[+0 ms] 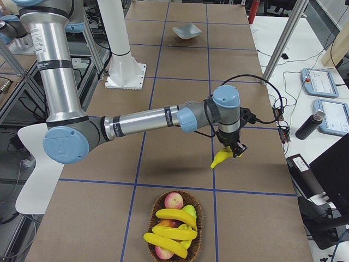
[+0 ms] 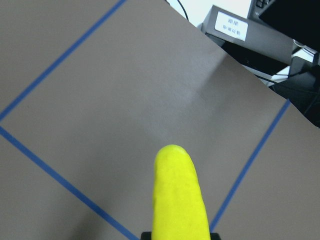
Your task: Transfer all bananas from basket to plate
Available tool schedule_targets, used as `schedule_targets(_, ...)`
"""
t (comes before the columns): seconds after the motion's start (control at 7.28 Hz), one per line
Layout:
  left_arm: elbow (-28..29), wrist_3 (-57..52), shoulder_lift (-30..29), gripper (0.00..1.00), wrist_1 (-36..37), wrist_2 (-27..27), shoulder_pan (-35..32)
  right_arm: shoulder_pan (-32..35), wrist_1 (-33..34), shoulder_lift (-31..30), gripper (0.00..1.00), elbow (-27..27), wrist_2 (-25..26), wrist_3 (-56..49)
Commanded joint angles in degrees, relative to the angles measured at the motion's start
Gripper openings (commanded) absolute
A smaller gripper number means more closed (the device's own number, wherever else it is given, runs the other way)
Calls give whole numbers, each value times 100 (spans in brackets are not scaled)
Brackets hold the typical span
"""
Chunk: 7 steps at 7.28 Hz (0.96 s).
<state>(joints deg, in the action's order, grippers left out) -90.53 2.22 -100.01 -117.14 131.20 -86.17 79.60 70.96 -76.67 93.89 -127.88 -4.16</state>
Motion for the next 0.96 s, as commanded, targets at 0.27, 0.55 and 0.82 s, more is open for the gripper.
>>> schedule_targets(0.27,159,2066,-730,100,-1413,-24,1553,-1881,-1460,783,0,-28,1399,3431)
schedule_targets(0.55,107,3077,-1465,100,-1505,-24,2321,-2526,-1838,1056,0,-2,2038,4270)
schedule_targets(0.82,80,5016,-2212,100,-1583,2,2551,-3009,-2452,1250,0,7,2528,5079)
